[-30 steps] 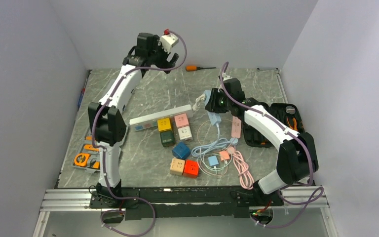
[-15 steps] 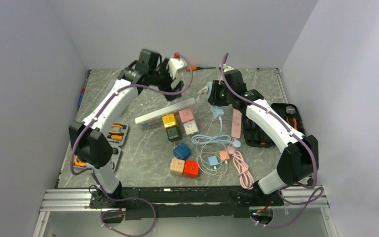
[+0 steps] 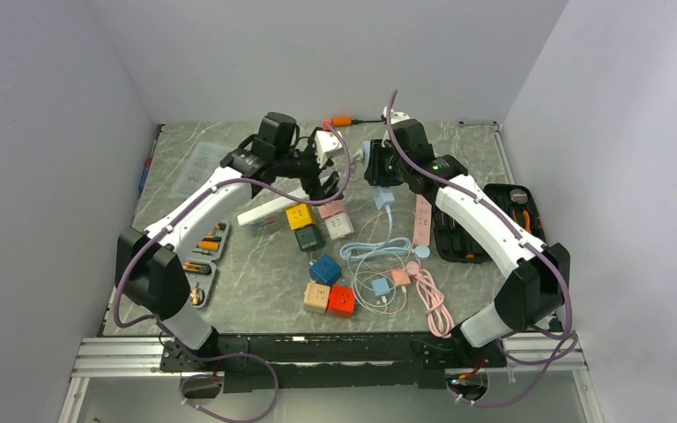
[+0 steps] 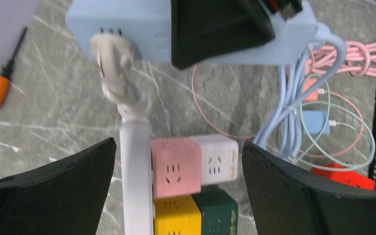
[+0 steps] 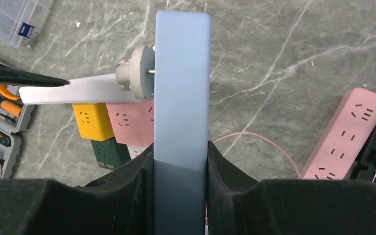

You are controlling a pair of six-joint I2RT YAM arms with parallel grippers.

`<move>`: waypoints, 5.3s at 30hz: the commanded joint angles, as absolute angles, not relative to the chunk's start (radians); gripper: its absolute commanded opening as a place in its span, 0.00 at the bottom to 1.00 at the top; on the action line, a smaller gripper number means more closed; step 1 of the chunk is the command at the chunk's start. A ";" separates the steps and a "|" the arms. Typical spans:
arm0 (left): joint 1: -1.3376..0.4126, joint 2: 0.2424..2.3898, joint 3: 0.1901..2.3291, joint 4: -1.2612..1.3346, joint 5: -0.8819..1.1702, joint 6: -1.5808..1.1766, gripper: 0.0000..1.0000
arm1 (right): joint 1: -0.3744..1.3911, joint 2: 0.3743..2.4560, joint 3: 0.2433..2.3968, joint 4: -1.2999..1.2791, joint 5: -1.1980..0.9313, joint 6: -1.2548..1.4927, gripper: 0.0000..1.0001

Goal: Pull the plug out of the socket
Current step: Remove the plug from the socket, then place the socket at the center of the board, then place the plug at the center of the board, then remove the plug from the socket.

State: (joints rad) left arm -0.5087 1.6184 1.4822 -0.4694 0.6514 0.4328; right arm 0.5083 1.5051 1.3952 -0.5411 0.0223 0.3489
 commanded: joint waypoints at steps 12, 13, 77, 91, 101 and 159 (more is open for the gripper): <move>-0.554 1.648 1.442 -0.106 0.677 0.409 0.71 | 0.595 1.483 1.521 -0.499 0.056 0.365 0.00; -0.555 1.652 1.444 -0.105 0.684 0.415 0.69 | 0.596 1.483 1.520 -0.498 0.056 0.366 0.00; -0.545 1.820 1.552 -0.460 0.423 0.723 0.00 | 0.376 1.764 1.180 -0.301 0.159 0.445 0.21; -0.555 2.075 1.724 -0.536 0.375 0.676 0.41 | 0.358 1.591 1.109 -0.238 0.097 0.450 0.76; -0.526 2.112 2.013 -0.845 0.467 0.662 0.99 | 0.357 1.524 1.130 -0.269 0.100 0.446 0.77; 0.082 1.476 1.046 -0.472 0.538 0.689 0.99 | 0.874 1.688 1.548 -0.617 0.369 0.528 0.95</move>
